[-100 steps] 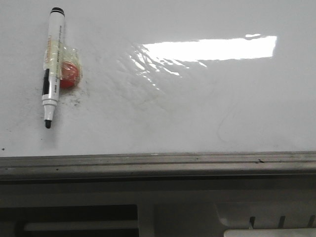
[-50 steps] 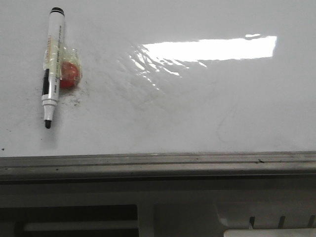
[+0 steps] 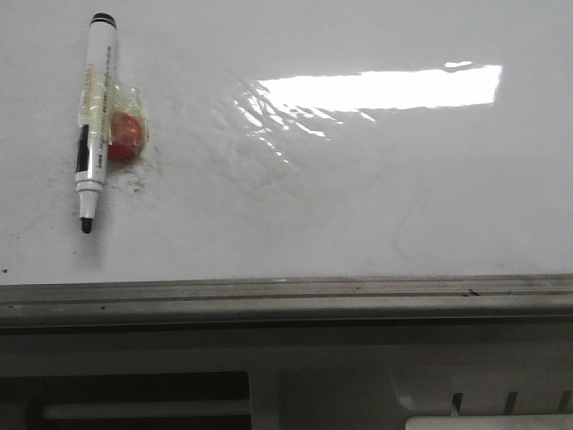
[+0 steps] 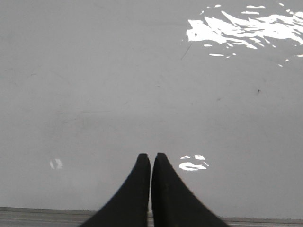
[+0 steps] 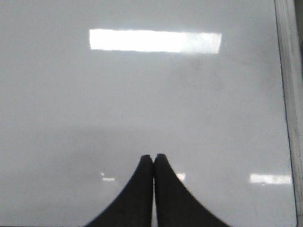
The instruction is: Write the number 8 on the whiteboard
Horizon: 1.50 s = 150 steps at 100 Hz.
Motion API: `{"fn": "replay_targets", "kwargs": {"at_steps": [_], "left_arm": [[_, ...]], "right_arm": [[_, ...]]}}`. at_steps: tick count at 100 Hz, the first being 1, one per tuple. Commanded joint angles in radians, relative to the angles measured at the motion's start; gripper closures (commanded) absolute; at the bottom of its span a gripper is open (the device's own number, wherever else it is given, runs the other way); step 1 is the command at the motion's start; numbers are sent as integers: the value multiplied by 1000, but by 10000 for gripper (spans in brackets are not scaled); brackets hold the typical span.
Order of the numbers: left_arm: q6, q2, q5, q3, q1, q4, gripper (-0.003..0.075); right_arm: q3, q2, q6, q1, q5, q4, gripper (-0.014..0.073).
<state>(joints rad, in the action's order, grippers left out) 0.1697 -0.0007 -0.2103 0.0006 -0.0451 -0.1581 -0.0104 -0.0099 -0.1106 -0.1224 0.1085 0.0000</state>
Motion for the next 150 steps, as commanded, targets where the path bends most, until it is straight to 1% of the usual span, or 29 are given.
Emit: {"fn": "replay_targets", "kwargs": {"at_steps": [1,20,23,32,42,55,65,73,81,89,93,101,104,105,108,112,114,115,118,122,125,126,133,139,150], "left_arm": [[11,-32,91,32,-2,1,741],[11,-31,91,32,-2,1,741],[11,-31,97,32,-2,3,741],[11,-31,154,32,-2,95,741],[11,-31,171,21,-2,205,741],[11,-23,150,-18,-2,221,741],[4,19,96,-73,-2,219,741],[4,62,60,-126,0,219,741],[0,95,52,-175,0,216,741],[-50,129,39,-219,0,205,741],[-77,143,32,-240,0,201,741],[-85,164,25,-268,0,201,736],[-85,170,28,-271,0,201,720],[-85,173,33,-271,0,201,700],[-85,178,39,-271,0,201,671],[-85,183,41,-269,0,201,584],[-85,185,43,-269,0,201,556],[-85,187,43,-269,0,201,527],[-85,187,49,-269,0,201,485],[-85,190,68,-269,0,201,396],[-85,192,88,-267,0,206,366],[-85,194,100,-265,0,212,342],[-85,208,151,-263,4,236,308],[-85,226,197,-263,23,236,311],[-85,288,265,-263,95,208,311]], "right_arm": [[-13,-21,-4,-2,-108,0,657],[-13,-21,-4,-2,-102,0,657],[-13,-21,-4,-2,-102,29,657],[-13,-21,-4,-2,-99,143,657],[15,-21,-4,-2,-43,199,657],[86,-3,-4,-2,25,201,657],[130,53,-4,-2,65,201,657],[187,110,-4,-2,154,201,657],[252,166,-4,-2,235,201,657],[311,221,-4,-2,297,201,657],[334,242,-4,-2,312,201,657],[351,263,-4,-2,306,201,657],[351,265,-4,-2,295,201,657],[351,265,-4,-2,292,201,657],[351,265,-4,-2,288,201,657],[351,265,-4,-2,287,201,657],[351,265,-4,-2,287,201,657],[351,265,-4,-2,289,201,657],[351,265,-4,-2,289,201,657],[349,265,-4,-2,289,201,657],[347,265,-4,-2,285,201,657],[347,265,-4,-2,285,201,657],[347,265,-4,-2,285,201,657],[347,265,-4,-2,285,201,657],[347,265,-4,-2,285,201,657]]}}
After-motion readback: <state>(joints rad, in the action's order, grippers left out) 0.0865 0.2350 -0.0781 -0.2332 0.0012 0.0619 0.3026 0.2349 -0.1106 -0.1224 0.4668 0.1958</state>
